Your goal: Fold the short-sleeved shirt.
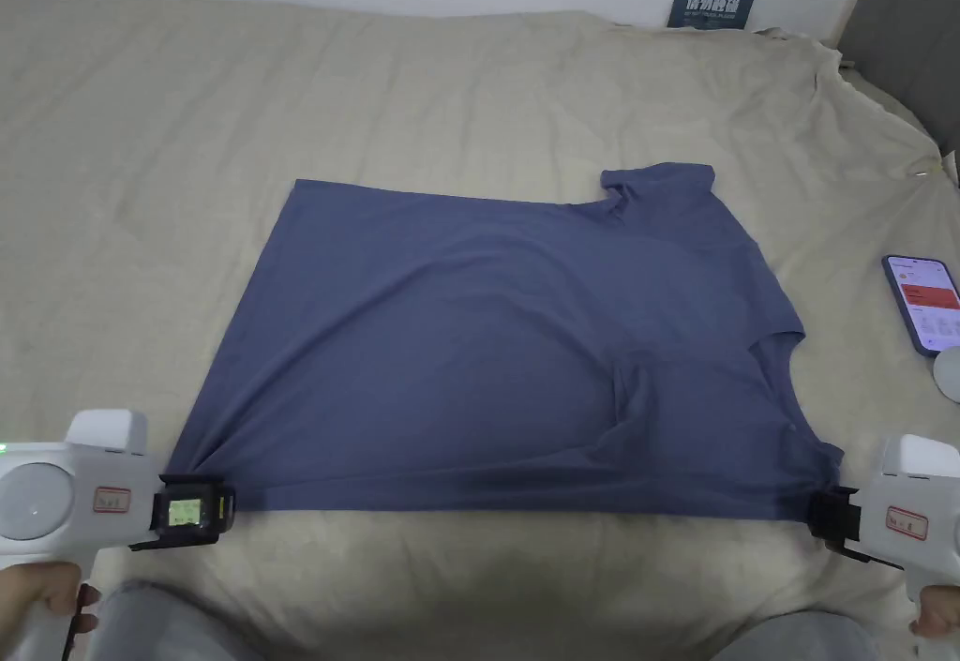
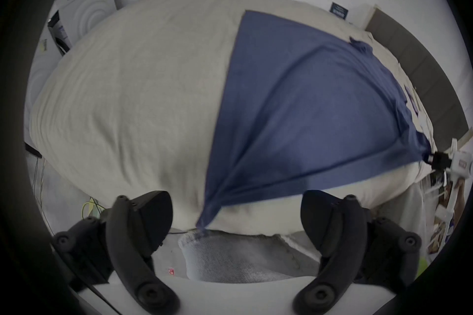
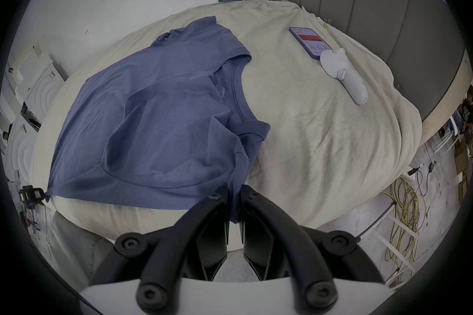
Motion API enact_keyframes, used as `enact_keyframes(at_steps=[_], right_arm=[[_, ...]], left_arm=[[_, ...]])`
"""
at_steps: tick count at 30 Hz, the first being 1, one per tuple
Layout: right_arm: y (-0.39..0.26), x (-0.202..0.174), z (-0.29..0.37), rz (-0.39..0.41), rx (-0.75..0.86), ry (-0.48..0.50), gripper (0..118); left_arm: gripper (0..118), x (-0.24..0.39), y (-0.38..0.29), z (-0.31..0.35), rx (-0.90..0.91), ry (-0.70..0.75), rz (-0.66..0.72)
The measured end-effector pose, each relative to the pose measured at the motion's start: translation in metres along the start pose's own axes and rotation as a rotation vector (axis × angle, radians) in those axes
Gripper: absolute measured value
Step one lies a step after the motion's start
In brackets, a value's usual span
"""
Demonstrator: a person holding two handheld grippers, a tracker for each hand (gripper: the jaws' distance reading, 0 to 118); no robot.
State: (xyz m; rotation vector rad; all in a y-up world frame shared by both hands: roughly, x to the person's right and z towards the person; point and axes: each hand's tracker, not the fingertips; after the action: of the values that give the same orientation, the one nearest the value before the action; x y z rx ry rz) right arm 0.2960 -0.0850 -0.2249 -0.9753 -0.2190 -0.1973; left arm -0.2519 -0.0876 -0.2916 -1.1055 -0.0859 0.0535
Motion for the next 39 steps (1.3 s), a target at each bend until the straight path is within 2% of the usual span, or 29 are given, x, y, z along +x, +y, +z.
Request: enact_keyframes(at_steps=[2,3,4,5,6,12,19,23,29,33,39], right_arm=[[0.0,-0.002,0.001,0.004,-0.002,-0.002,7],[-0.001,-0.002,0.002,0.006,-0.001,-0.003,7],[0.001,-0.001,0.002,0.007,0.0,-0.003,7],[0.001,-0.001,0.002,0.007,0.001,-0.002,7],[0.0,-0.002,0.003,0.006,0.002,-0.001,7],[0.004,0.0,0.005,0.025,-0.007,0.001,7],[0.035,0.007,0.024,0.048,0.008,0.046,7],[0.071,0.006,0.031,0.047,0.062,0.056,7],[0.137,-0.017,0.008,0.089,0.154,-0.017,7],[0.175,-0.033,-0.025,0.082,0.154,-0.061,7],[0.211,-0.049,-0.091,0.061,0.089,-0.133,7]], left_arm=[[79,0.001,-0.003,-0.007,-0.006,0.005,-0.002],[61,0.003,-0.003,-0.009,-0.007,0.017,0.002],[30,0.004,-0.004,-0.011,-0.001,0.035,0.01],[10,0.005,-0.004,-0.01,0.014,0.047,0.012],[2,-0.004,-0.004,-0.015,0.037,0.038,0.014],[0,-0.001,0.001,0.007,0.078,0.014,-0.008],[0,-0.021,0.038,0.049,0.199,-0.09,0.149],[0,-0.015,0.079,0.054,0.243,-0.092,0.161],[0,0.007,0.149,0.032,0.293,-0.053,0.166],[0,0.018,0.185,0.006,0.313,-0.005,0.173],[0,0.031,0.223,-0.055,0.251,0.077,0.097]])
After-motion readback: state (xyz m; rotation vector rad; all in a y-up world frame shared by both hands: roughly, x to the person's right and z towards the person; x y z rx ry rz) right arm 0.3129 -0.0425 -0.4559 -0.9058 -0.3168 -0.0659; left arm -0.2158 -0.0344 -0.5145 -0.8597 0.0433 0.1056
